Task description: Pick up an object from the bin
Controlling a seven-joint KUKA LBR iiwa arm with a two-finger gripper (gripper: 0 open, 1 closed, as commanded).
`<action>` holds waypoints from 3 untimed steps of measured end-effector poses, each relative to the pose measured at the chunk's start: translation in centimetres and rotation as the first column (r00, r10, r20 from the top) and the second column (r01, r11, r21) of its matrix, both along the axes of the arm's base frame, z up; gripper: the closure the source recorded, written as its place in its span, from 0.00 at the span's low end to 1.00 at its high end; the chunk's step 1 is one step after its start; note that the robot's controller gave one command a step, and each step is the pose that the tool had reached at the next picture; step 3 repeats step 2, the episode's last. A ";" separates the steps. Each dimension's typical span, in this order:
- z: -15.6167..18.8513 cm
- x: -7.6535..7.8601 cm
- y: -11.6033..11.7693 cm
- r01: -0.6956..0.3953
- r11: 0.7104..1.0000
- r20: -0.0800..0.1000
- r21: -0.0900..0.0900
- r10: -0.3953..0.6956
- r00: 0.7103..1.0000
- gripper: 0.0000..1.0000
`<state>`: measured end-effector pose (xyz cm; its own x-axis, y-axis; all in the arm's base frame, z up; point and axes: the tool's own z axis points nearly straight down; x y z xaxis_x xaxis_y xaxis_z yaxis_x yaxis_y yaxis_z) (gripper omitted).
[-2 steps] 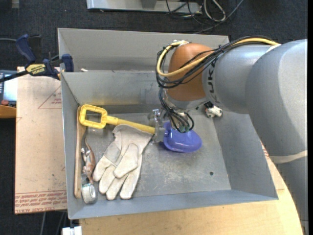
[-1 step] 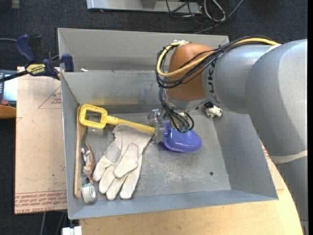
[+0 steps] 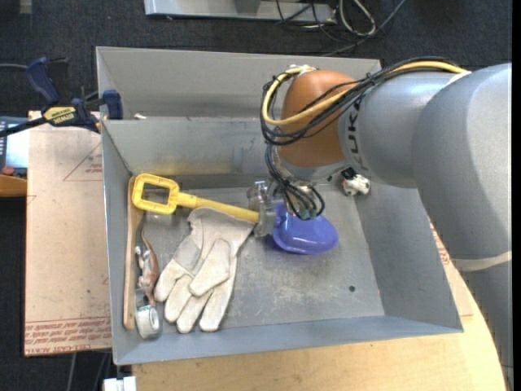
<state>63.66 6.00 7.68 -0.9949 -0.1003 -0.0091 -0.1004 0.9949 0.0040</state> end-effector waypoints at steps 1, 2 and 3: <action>2.4 -0.2 0.0 0.000 1.000 -0.009 -0.001 0.000 1.000 1.00; 5.3 0.0 0.0 0.000 1.000 0.002 0.000 0.000 1.000 1.00; 5.3 0.0 0.0 0.000 1.000 0.002 0.000 0.000 1.000 1.00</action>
Offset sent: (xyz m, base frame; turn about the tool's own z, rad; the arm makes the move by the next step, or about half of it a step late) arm -0.0017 -0.0002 0.0579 -0.0001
